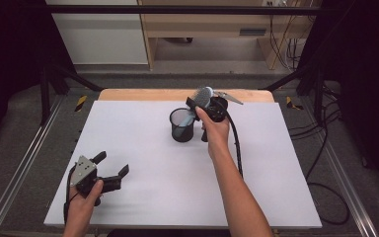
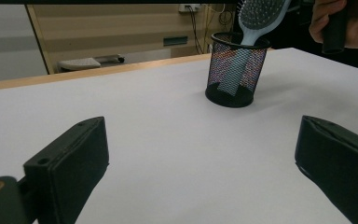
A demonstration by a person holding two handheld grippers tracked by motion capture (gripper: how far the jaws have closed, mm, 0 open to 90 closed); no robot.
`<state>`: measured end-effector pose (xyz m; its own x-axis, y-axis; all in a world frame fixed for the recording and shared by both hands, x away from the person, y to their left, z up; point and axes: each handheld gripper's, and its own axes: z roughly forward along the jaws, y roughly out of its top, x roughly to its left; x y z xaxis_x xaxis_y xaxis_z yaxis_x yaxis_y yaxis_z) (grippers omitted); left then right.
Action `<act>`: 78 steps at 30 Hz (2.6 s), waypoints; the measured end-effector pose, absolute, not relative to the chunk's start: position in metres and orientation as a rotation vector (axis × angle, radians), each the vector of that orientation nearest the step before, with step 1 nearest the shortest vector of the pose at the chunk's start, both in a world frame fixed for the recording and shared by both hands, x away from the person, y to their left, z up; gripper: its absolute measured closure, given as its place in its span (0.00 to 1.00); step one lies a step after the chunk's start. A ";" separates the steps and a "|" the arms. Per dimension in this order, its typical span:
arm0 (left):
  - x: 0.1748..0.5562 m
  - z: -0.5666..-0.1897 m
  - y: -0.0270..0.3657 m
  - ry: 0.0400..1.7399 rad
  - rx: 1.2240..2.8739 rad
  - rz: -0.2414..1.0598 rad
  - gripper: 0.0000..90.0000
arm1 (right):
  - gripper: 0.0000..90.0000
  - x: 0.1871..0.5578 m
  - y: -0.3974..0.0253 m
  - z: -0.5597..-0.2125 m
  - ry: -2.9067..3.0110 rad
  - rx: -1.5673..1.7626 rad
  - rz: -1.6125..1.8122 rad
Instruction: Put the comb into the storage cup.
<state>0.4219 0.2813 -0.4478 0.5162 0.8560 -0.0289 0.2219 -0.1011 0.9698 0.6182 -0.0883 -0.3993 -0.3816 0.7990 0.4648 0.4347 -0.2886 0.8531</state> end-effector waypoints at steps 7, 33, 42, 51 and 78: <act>0.422 -0.448 0.281 0.938 1.620 0.696 0.03 | 0.14 0.618 -0.086 -0.400 1.672 1.545 1.681; 0.422 -0.448 0.281 0.939 1.621 0.697 0.03 | 0.06 0.613 -0.086 -0.395 1.717 1.471 1.555; 0.422 -0.448 0.281 0.938 1.621 0.698 0.03 | 0.05 0.609 -0.084 -0.392 1.742 1.426 1.516; 0.422 -0.448 0.281 0.939 1.622 0.697 0.03 | 0.05 0.603 -0.087 -0.386 1.769 1.385 1.471; 0.422 -0.448 0.281 0.945 1.621 0.695 0.03 | 0.05 0.581 -0.100 -0.378 1.837 1.319 1.369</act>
